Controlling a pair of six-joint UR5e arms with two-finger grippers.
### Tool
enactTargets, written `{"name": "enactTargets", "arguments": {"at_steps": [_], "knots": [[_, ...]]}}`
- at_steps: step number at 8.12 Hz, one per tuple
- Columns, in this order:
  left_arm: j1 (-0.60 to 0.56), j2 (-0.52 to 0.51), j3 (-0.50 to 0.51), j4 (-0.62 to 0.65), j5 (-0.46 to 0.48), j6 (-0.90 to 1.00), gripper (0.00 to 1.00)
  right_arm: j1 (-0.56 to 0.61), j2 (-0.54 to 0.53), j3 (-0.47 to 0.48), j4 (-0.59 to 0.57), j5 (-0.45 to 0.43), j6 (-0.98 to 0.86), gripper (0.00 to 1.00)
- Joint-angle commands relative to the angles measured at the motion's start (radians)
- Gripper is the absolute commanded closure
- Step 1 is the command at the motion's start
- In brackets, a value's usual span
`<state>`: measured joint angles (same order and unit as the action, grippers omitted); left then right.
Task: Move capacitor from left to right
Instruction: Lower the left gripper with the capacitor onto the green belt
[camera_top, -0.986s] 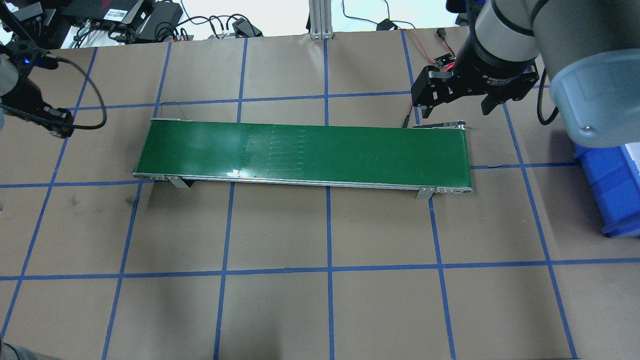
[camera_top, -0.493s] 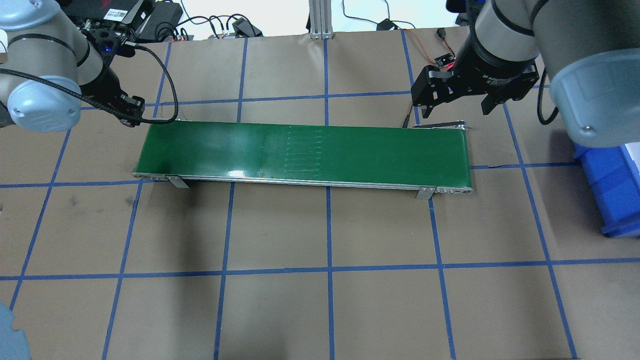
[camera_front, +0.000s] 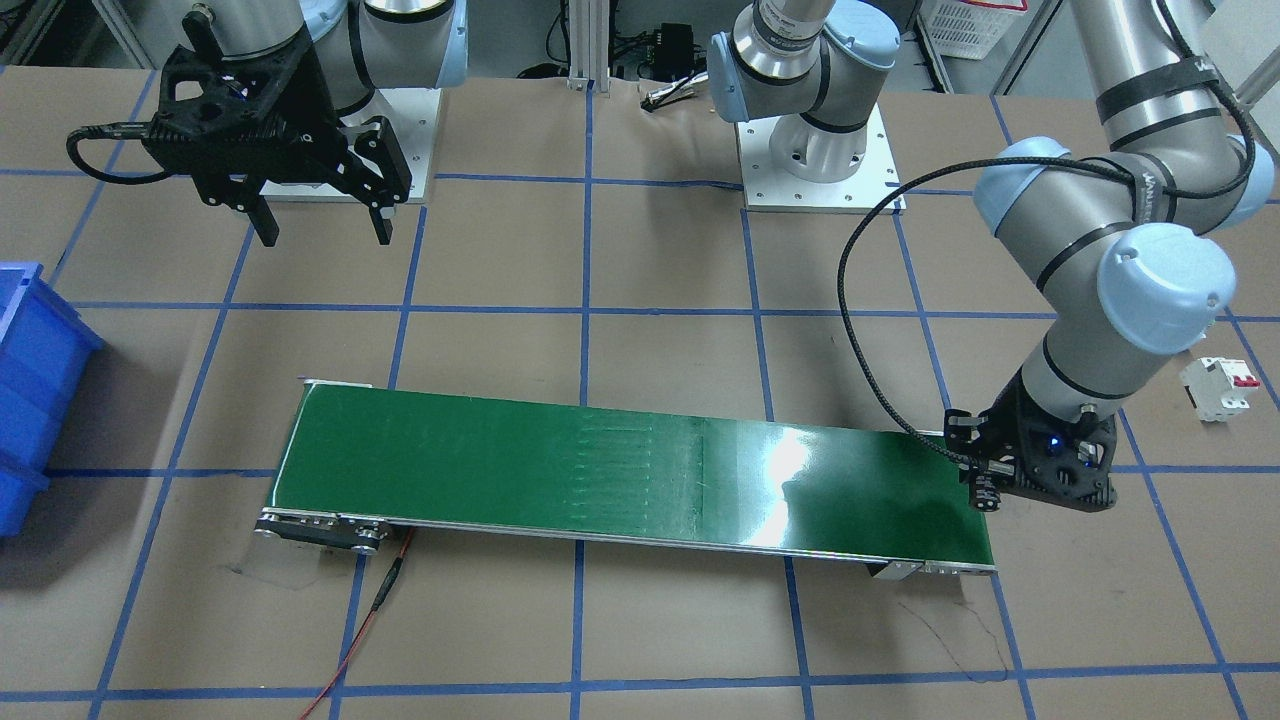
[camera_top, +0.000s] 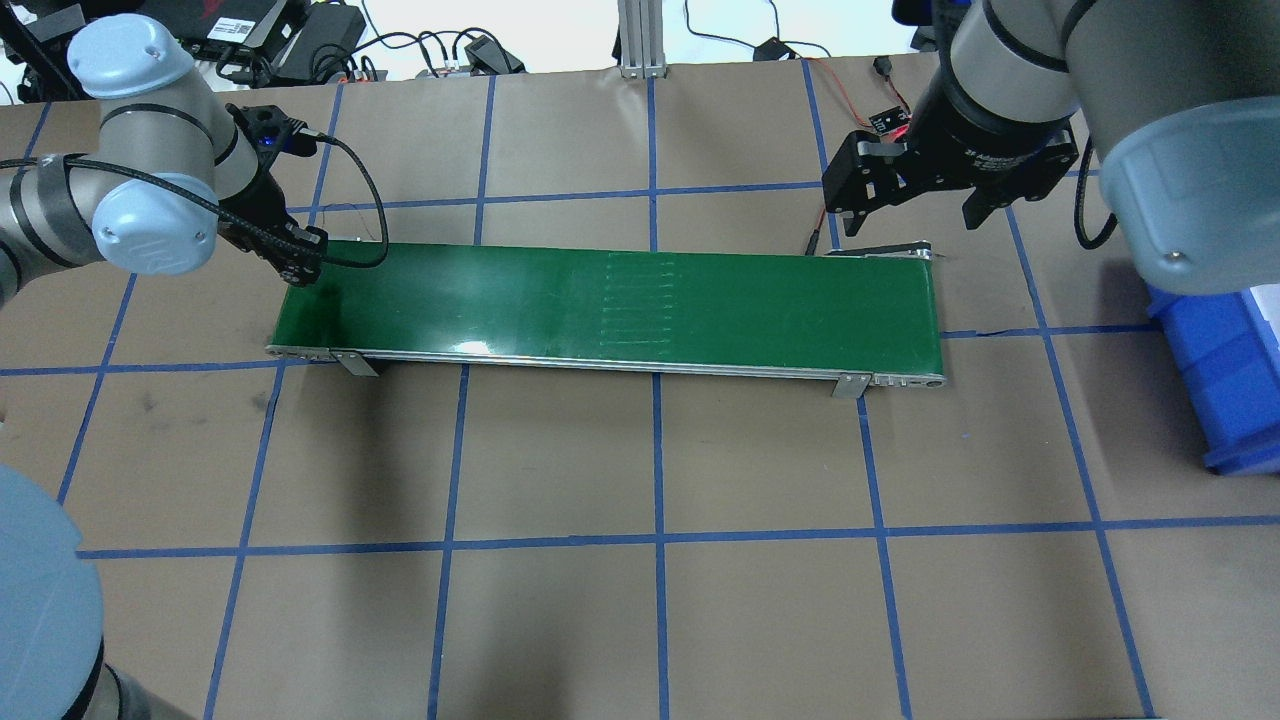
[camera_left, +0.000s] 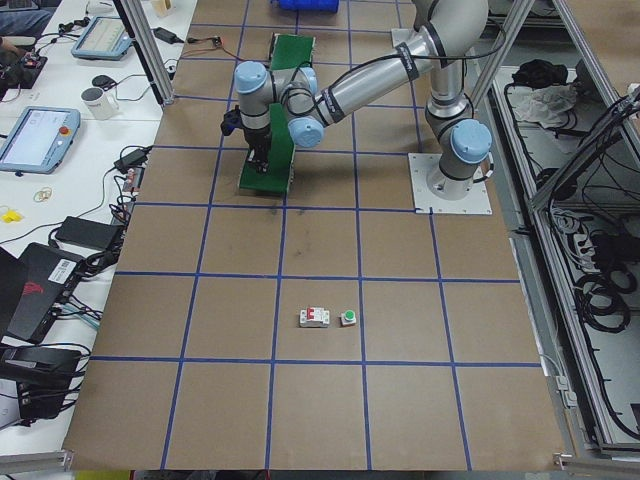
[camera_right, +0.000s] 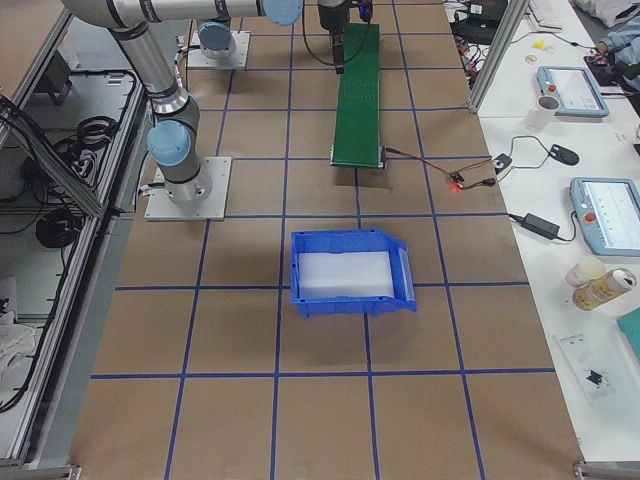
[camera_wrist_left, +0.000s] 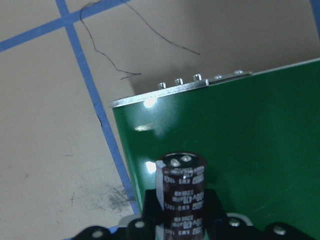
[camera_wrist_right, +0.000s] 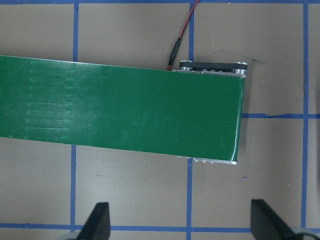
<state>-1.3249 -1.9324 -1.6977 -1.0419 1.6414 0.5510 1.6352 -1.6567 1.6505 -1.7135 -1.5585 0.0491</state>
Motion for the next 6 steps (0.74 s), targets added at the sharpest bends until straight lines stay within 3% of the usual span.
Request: {"name": "enactTargets", "arguments": {"at_steps": [1,3,4,5,6], "knots": [[-0.001,-0.036,0.0,0.002,-0.006,-0.044,1.0,0.0,0.0,0.0,0.0,0.0,0.0,0.0],[-0.001,-0.048,-0.002,-0.006,-0.006,-0.068,1.0,0.0,0.0,0.0,0.0,0.0,0.0,0.0],[-0.001,-0.049,-0.002,-0.01,-0.008,-0.071,0.78,0.0,0.0,0.0,0.0,0.001,0.0,0.0],[-0.002,-0.048,-0.002,-0.013,-0.018,-0.072,0.29,0.0,0.0,0.0,0.0,0.0,0.0,0.0],[-0.004,-0.04,-0.002,-0.017,-0.058,-0.074,0.05,0.0,0.0,0.0,0.0,0.0,0.0,0.0]]}}
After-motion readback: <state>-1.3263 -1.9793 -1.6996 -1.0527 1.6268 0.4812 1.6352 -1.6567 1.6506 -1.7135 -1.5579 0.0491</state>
